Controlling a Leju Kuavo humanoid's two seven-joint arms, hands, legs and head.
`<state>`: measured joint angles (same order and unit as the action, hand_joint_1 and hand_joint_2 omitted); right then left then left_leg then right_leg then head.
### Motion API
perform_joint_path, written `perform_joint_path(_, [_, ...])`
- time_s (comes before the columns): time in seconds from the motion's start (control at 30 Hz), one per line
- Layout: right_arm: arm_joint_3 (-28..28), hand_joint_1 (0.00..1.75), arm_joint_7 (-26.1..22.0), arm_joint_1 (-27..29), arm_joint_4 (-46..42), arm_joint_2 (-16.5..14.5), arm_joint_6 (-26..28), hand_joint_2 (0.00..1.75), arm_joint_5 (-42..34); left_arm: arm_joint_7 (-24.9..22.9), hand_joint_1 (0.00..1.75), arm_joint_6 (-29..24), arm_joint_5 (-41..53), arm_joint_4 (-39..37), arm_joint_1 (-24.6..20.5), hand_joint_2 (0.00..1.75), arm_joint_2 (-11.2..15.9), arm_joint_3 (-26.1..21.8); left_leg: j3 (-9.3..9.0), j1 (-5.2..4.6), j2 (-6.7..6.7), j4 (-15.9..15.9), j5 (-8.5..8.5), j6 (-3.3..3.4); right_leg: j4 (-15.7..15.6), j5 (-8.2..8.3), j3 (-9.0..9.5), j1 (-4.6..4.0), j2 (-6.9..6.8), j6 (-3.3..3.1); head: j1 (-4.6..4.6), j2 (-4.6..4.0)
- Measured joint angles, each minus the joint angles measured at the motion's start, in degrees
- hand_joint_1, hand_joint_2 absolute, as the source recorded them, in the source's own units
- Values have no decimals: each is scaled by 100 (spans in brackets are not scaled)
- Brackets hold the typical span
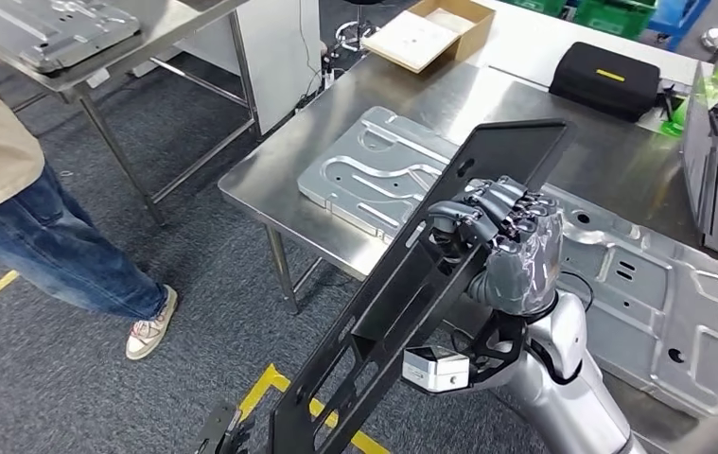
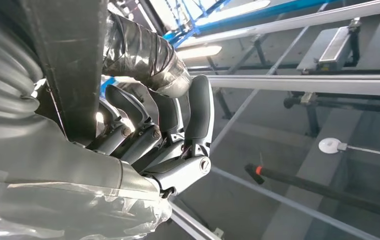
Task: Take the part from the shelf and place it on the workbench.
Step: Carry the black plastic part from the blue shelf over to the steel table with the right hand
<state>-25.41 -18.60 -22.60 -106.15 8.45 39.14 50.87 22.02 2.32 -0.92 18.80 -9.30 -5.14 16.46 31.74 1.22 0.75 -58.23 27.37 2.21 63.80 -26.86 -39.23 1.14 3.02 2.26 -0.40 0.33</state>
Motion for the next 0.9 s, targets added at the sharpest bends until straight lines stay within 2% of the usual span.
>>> perform_joint_path(0.03, [1, 175, 0, -1, 1, -1, 0, 175, -1, 2, 0, 1, 0, 0, 7, 175, 2, 0, 11, -15, -77, 4, -7, 18, 364, -202, -161, -6, -158, 15, 1, 0])
perform_joint_path(0.07, [2, 175, 1, 4, 3, -1, -1, 175, -2, 2, 0, 1, 0, 0, 18, 175, 4, 0, 25, -29, -159, 3, -10, 28, 750, -379, -329, -1, -234, 29, -1, 0])
perform_joint_path(0.1, [2, 175, 1, 10, 7, -2, -1, 175, -3, 2, 0, 1, 0, -1, 28, 175, 7, 0, 38, -39, -241, -1, -11, 30, 1029, -475, -443, 5, -262, 38, 0, 0])
perform_joint_path(0.13, [2, 175, 2, 17, 14, -1, -2, 175, -3, 2, 0, 0, 0, -1, 33, 175, 10, 0, 45, -46, -320, -3, -11, 31, 1117, -467, -459, 10, -278, 40, -1, 0])
perform_joint_path(0.17, [2, 175, 2, 20, 21, 1, -1, 175, -4, 2, 0, 0, 0, -2, 33, 175, 10, 0, 47, -51, -396, -6, -9, 29, 970, -357, -352, 11, -299, 34, 0, 0])
perform_joint_path(0.2, [2, 175, 2, 21, 27, 2, -1, 175, -4, 2, 0, 1, 0, -2, 29, 175, 10, 0, 41, -56, -466, -8, -5, 22, 625, -185, -141, 7, -359, 16, 0, 0])
perform_joint_path(0.27, [4, 175, 2, 17, 32, 3, 2, 175, -7, 4, 0, 5, -3, -1, 17, 175, 9, 0, 29, -87, -587, -18, 16, -11, -134, 55, 284, -45, -617, -48, -2, 0])
perform_joint_path(0.3, [6, 175, 3, 15, 33, 2, 2, 175, -8, 6, 0, 7, -4, -1, 11, 175, 10, 0, 25, -106, -642, -23, 27, -33, -353, 98, 390, -75, -710, -84, -3, 0])
perform_joint_path(0.33, [7, 175, 4, 16, 34, 2, 3, 175, -10, 8, 0, 9, -6, -2, 7, 175, 12, 0, 21, -125, -697, -26, 36, -54, -435, 89, 412, -102, -746, -113, -4, 0])
perform_joint_path(0.4, [11, 175, 7, 24, 37, 7, 3, 175, -11, 9, 0, 12, -6, -2, -1, 175, 12, 0, 9, -134, -797, -28, 60, -106, -455, 113, 393, -104, -617, -173, -4, 0])
perform_joint_path(0.43, [14, 175, 8, 28, 37, 10, 3, 175, -11, 9, 0, 12, -6, -1, -6, 175, 13, 0, 7, -123, -771, -49, 92, -136, -471, 127, 395, -92, -558, -201, -4, 0])
perform_joint_path(0.47, [16, 175, 9, 25, 39, 12, 3, 175, -11, 10, 0, 13, -6, -1, -9, 175, 14, 0, 44, -108, -639, -163, 188, -168, -489, 145, 396, -73, -493, -234, -4, 0])
perform_joint_path(0.5, [17, 175, 9, 21, 43, 9, 3, 175, -11, 10, 0, 13, -6, -1, -7, 175, 18, 0, 133, -91, -468, -383, 339, -193, -503, 161, 399, -54, -430, -262, -5, 0])
perform_joint_path(0.57, [17, 175, 9, 16, 58, 4, 3, 175, -11, 10, 0, 13, -6, -3, 13, 175, 30, 0, 430, -75, -182, -1063, 697, -217, -503, 174, 385, -51, -284, -290, -5, 0])
perform_joint_path(0.6, [17, 175, 11, 20, 69, 3, 3, 175, -12, 10, 0, 14, -6, -5, 27, 175, 35, 0, 570, -75, -151, -1355, 793, -219, -496, 177, 378, -54, -207, -297, -4, 0])
perform_joint_path(0.63, [17, 175, 16, 26, 80, 3, 3, 175, -14, 10, 0, 16, -6, -6, 36, 175, 38, 0, 639, -74, -137, -1485, 779, -216, -486, 179, 373, -56, -124, -298, -4, 0])
perform_joint_path(0.67, [17, 175, 23, 31, 88, 3, 3, 175, -17, 11, 0, 19, -6, -7, 40, 175, 39, 0, 618, -73, -126, -1418, 657, -207, -473, 179, 370, -56, -41, -298, -5, 0])
perform_joint_path(0.73, [19, 175, 43, 40, 93, 3, -1, 175, -28, 12, 0, 27, -6, -7, 35, 175, 44, 0, 360, -68, -73, -813, 254, -172, -441, 174, 365, -50, 80, -289, -4, 0])
perform_joint_path(0.77, [22, 175, 63, 39, 96, 3, -17, 175, -37, 13, 0, 29, -7, -7, 28, 175, 47, 0, 228, -67, -26, -492, 115, -156, -415, 172, 351, -57, 129, -274, -4, 0])
perform_joint_path(0.83, [37, 175, 158, 43, 109, 3, -113, 175, -80, 18, 0, 27, -14, -7, 12, 175, 50, 0, 112, -73, 47, -178, 46, -117, -390, 187, 302, -57, 196, -221, -4, 0])
perform_joint_path(0.9, [85, 175, 317, 63, 138, 2, -269, 175, -175, 28, 0, 14, -27, -7, 7, 175, 48, 0, 112, -81, 50, -133, 30, -58, -400, 217, 267, -48, 223, -152, -4, 0])
